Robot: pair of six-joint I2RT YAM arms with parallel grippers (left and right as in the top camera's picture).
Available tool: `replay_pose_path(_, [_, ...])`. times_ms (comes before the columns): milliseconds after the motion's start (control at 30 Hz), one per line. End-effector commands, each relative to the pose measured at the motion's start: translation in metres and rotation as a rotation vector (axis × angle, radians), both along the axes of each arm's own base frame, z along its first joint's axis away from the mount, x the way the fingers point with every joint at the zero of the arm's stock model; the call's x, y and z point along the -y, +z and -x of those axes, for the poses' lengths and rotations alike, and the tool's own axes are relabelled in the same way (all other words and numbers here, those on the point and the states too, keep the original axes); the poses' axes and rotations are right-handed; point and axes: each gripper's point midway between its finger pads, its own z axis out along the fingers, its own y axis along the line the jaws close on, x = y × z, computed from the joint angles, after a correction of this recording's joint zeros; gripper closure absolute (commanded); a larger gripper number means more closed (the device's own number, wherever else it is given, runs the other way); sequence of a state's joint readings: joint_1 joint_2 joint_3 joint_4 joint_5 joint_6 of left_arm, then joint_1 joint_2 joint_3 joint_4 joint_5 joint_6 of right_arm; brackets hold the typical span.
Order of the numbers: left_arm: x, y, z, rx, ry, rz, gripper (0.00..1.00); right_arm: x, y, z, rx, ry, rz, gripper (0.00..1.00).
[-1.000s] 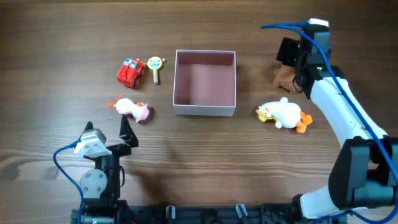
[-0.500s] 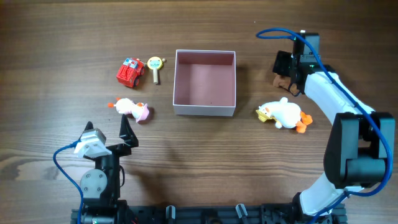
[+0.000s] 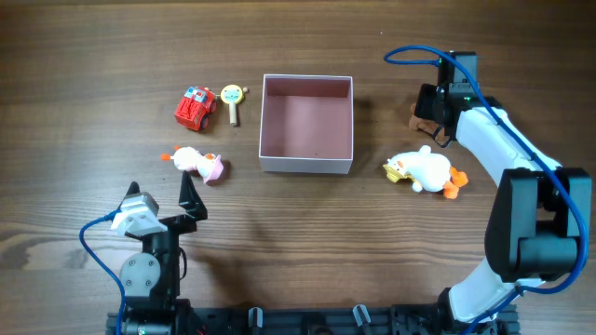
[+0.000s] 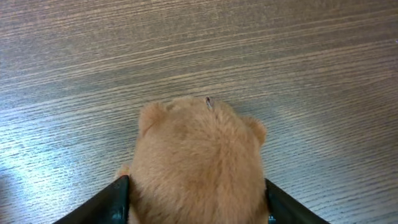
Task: Pack container
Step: 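Lift the teddy bear and carry it over the box with right gripper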
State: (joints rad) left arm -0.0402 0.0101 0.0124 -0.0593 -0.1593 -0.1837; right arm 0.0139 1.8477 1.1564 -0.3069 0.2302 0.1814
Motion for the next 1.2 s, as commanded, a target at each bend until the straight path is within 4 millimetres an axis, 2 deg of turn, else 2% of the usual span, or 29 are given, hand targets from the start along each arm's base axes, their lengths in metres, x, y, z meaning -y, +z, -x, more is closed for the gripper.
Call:
replay_pose_path(0, [0.003, -0.002, 0.0, -0.003, -0.017, -0.019, 0.0, 0.005, 0.005, -0.004, 0.008, 0.001, 0.03, 0.53])
replay_pose_path(33, [0.003, -0.002, 0.0, -0.003, -0.017, -0.019, 0.0, 0.005, 0.006, -0.004, 0.003, 0.02, 0.043, 0.69])
replay_pose_path(67, [0.003, -0.002, 0.0, -0.003, -0.017, -0.019, 0.0, 0.005, 0.006, -0.003, -0.002, 0.028, 0.049, 0.92])
replay_pose_path(100, [0.003, -0.002, 0.0, -0.003, -0.017, -0.019, 0.0, 0.006, 0.006, -0.002, -0.008, 0.028, 0.049, 0.96])
replay_pose_path(167, [0.003, -0.002, 0.0, -0.003, -0.017, -0.019, 0.0, 0.005, 0.01, -0.001, -0.003, 0.029, 0.049, 0.96])
replay_pose_path(233, [0.003, -0.002, 0.0, -0.003, -0.017, -0.019, 0.0, 0.003, 0.026, -0.003, 0.024, 0.076, 0.071, 0.96])
replay_pose_path(333, [0.003, -0.002, 0.0, -0.003, -0.017, -0.019, 0.0, -0.002, 0.075, -0.007, 0.139, 0.108, 0.081, 0.96])
replay_pose_path(400, [0.003, -0.002, 0.0, -0.003, -0.017, -0.019, 0.0, -0.015, 0.123, -0.005, 0.25, 0.167, 0.081, 0.96])
replay_pose_path(433, [0.003, -0.002, 0.0, -0.003, -0.017, -0.019, 0.0, -0.023, 0.152, -0.001, 0.318, 0.191, 0.09, 0.96])
replay_pose_path(567, [0.003, -0.002, 0.0, -0.003, -0.017, -0.019, 0.0, -0.065, 0.227, 0.023, 0.505, 0.28, 0.072, 0.96])
replay_pose_path(633, [0.003, -0.002, 0.0, -0.003, -0.017, -0.019, 0.0, -0.096, 0.249, 0.036, 0.564, 0.342, 0.036, 0.96])
replay_pose_path(667, [0.003, -0.002, 0.0, -0.003, -0.017, -0.019, 0.0, -0.124, 0.255, 0.044, 0.586, 0.382, -0.016, 0.96])
replay_pose_path(733, [0.003, -0.002, 0.0, -0.003, -0.017, -0.019, 0.0, -0.153, 0.255, 0.05, 0.592, 0.429, -0.064, 0.96])
replay_pose_path(800, [0.003, -0.002, 0.0, -0.003, -0.017, -0.019, 0.0, -0.196, 0.247, 0.056, 0.582, 0.491, -0.128, 0.96])
replay_pose_path(833, [0.003, -0.002, 0.0, -0.003, -0.017, -0.019, 0.0, -0.211, 0.241, 0.056, 0.577, 0.501, -0.135, 0.96])
replay_pose_path(933, [0.003, -0.002, 0.0, -0.003, -0.017, -0.019, 0.0, -0.245, 0.203, 0.049, 0.511, 0.52, -0.133, 0.96])
replay_pose_path(967, [0.003, -0.002, 0.0, -0.003, -0.017, -0.019, 0.0, -0.253, 0.184, 0.045, 0.477, 0.521, -0.109, 0.96])
replay_pose_path(1067, [0.003, -0.002, 0.0, -0.003, -0.017, -0.019, 0.0, -0.257, 0.139, 0.037, 0.399, 0.493, -0.019, 0.96])
replay_pose_path(1167, [0.003, -0.002, 0.0, -0.003, -0.017, -0.019, 0.0, -0.257, 0.115, 0.036, 0.339, 0.495, 0.003, 0.96])
